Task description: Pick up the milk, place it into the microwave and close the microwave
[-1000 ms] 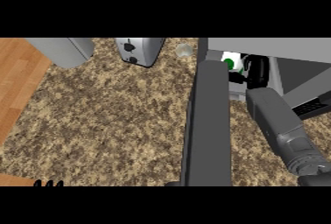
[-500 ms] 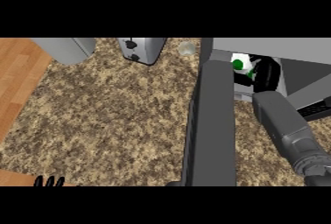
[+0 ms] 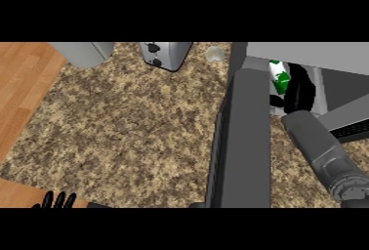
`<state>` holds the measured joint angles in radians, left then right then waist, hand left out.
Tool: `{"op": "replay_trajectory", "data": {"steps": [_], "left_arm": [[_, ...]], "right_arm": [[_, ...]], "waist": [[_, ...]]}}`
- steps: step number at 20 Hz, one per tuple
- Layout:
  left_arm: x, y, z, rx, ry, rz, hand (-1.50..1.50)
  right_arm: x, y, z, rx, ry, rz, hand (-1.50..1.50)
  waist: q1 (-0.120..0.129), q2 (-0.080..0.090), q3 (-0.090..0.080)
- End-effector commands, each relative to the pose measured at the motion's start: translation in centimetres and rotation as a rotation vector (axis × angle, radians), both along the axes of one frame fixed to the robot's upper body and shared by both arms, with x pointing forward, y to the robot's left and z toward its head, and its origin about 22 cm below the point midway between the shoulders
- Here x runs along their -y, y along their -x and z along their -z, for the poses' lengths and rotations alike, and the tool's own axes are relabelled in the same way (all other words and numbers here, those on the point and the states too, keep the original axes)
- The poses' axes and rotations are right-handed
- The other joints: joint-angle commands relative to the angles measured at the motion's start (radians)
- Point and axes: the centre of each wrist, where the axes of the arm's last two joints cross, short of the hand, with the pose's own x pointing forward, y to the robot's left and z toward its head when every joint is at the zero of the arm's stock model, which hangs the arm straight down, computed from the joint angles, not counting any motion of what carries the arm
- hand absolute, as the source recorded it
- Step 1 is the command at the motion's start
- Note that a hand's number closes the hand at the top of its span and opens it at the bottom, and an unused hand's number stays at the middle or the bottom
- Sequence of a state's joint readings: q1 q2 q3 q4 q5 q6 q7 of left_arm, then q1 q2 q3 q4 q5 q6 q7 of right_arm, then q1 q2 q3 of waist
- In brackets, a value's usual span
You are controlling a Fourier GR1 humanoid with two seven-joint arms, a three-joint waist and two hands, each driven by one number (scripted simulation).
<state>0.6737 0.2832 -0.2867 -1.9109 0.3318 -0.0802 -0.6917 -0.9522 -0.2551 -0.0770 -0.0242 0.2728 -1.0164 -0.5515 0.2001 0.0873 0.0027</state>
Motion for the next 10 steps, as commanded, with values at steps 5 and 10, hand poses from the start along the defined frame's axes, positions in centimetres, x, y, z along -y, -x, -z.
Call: {"op": "replay_trajectory", "data": {"steps": [5, 10], "left_arm": [[-0.4, -0.5, -0.2, 0.0, -0.015, -0.009, -1.5], [-0.9, -0.9, 0.4, 0.011, -0.024, -0.017, -1.5]], "right_arm": [[-4.2, -1.6, -1.6, -0.034, -0.005, -0.273, -1.5], [-6.2, -1.3, -1.0, -0.077, -0.046, -0.372, -1.5]], "waist": [[-0.002, -0.01, 0.007], [-0.014, -0.011, 0.004]]}}
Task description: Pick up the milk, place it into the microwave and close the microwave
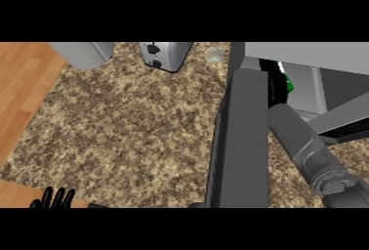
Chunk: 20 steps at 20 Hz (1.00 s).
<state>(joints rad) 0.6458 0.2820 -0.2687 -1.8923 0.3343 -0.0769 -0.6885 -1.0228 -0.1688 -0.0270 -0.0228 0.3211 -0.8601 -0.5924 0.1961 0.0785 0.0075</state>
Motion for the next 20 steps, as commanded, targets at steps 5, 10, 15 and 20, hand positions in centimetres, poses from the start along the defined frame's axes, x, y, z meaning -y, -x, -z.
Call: {"op": "replay_trajectory", "data": {"steps": [5, 10, 15, 20], "left_arm": [[0.1, 0.2, 0.1, 0.014, -0.005, -0.007, -1.5], [0.0, -0.1, -0.2, 0.014, 0.003, -0.006, -1.5], [0.0, 0.6, -0.4, 0.007, 0.004, -0.013, -1.5], [0.1, 0.9, 0.4, -0.018, 0.011, -0.01, -1.5]], "right_arm": [[-2.6, -0.1, -0.1, -0.035, -0.181, -0.141, -1.5], [-3.4, 0.8, 1.3, -0.028, -0.325, -0.214, -1.5], [-2.6, 1.9, 2.8, -0.024, -0.49, -0.279, -1.5], [-0.2, 3.8, 5.2, -0.049, -0.604, -0.331, -1.5]], "waist": [[-0.026, -0.012, 0.002], [-0.064, -0.017, 0.002], [-0.083, -0.029, 0.001], [-0.109, -0.036, -0.001]]}}
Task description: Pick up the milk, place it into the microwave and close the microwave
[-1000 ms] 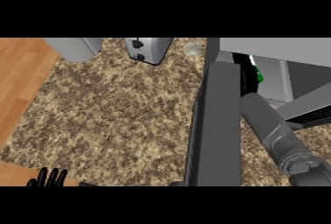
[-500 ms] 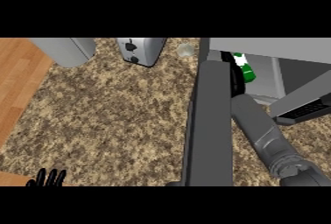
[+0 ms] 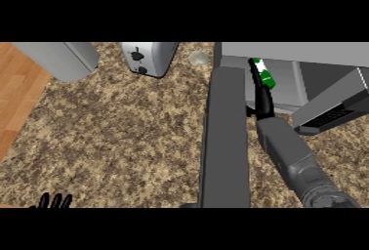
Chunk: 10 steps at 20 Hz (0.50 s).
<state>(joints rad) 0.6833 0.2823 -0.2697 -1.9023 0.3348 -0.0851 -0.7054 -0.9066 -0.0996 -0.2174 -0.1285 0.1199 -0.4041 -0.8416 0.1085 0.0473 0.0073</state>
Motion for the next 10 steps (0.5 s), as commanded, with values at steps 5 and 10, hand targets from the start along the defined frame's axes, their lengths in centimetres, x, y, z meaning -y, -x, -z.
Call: {"op": "replay_trajectory", "data": {"steps": [5, 10], "left_arm": [[-0.4, 1.6, -0.7, -0.015, -0.011, -0.014, -1.5], [-0.5, 0.8, -0.4, -0.024, -0.01, -0.03, -1.5]], "right_arm": [[0.3, 3.6, 4.3, -0.019, -0.132, -0.067, -1.5], [2.4, 5.9, 6.4, 0.032, -0.176, -0.085, -1.5]], "waist": [[-0.037, -0.022, -0.003], [-0.058, -0.026, -0.004]]}}
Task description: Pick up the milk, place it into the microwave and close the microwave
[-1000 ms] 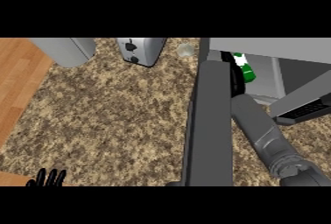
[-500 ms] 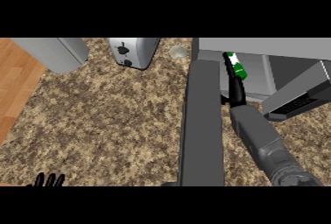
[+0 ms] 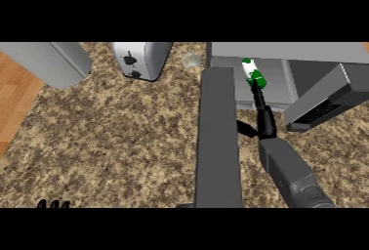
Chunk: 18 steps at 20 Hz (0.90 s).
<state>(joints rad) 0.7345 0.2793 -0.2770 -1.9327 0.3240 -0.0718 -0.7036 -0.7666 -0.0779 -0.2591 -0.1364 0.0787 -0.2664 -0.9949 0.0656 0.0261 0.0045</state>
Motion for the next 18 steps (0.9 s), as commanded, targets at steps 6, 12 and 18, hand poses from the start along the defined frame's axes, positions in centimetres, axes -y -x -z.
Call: {"op": "replay_trajectory", "data": {"steps": [6, 12, 18], "left_arm": [[-0.1, 0.1, 0.8, -0.051, -0.025, 0.003, -1.5], [1.1, -0.8, -0.2, -0.073, -0.068, 0.061, -1.5], [3.3, -1.5, 2.2, -0.101, -0.043, 0.12, -1.5]], "right_arm": [[2.2, 2.1, 1.8, -0.007, -0.121, -0.122, -1.5], [5.3, 6.1, 4.5, -0.03, -0.132, -0.186, -1.5], [8.7, 10.3, 6.4, -0.018, -0.137, -0.102, -1.5]], "waist": [[-0.045, -0.02, -0.003], [-0.058, -0.023, -0.004], [-0.067, -0.026, -0.004]]}}
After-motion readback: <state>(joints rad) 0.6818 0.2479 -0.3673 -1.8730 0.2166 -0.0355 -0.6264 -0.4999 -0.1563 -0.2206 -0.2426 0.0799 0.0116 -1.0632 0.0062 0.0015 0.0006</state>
